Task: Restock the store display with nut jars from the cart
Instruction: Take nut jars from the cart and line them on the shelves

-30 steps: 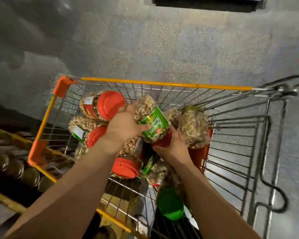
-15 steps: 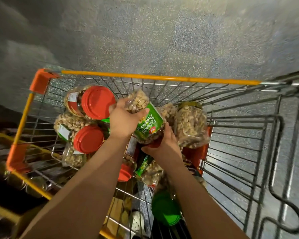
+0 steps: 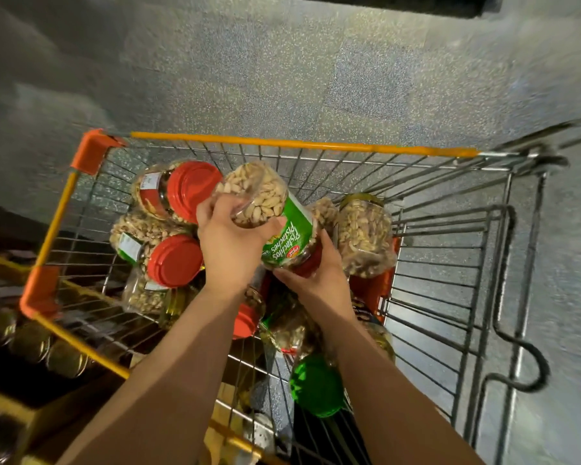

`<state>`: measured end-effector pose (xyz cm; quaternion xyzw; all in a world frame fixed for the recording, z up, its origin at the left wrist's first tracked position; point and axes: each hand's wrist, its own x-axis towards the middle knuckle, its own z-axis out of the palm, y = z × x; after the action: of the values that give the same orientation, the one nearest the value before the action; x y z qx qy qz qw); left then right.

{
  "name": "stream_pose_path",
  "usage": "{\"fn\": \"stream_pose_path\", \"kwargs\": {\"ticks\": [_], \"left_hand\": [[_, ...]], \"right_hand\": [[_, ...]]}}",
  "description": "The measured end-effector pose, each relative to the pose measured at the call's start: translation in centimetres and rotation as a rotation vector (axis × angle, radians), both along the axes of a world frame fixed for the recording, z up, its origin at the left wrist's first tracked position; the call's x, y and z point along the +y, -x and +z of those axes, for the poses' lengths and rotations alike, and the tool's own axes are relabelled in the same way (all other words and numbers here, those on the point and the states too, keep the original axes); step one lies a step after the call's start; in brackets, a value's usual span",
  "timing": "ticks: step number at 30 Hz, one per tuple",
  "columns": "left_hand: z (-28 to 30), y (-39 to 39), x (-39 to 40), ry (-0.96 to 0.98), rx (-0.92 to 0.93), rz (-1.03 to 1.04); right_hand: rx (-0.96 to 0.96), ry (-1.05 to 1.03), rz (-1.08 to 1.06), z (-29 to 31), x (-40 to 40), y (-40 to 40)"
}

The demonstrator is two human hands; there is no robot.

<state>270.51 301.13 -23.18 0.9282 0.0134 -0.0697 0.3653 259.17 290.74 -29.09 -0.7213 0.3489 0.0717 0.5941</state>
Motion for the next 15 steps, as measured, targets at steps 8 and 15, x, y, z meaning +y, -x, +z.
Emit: {"fn": "stream_pose_path", "kwargs": {"ticks": [8, 15], "left_hand": [[6.7, 3.4, 4.5, 0.239, 0.016, 0.147], [13.4, 10.1, 11.6, 0.479, -0.099, 0.282]], "right_hand": [[-0.157, -0.194, -0.109, 5.3, 1.6, 2.8], [-0.303, -0.440, -0.101, 11.7, 8.2, 6.8]]}}
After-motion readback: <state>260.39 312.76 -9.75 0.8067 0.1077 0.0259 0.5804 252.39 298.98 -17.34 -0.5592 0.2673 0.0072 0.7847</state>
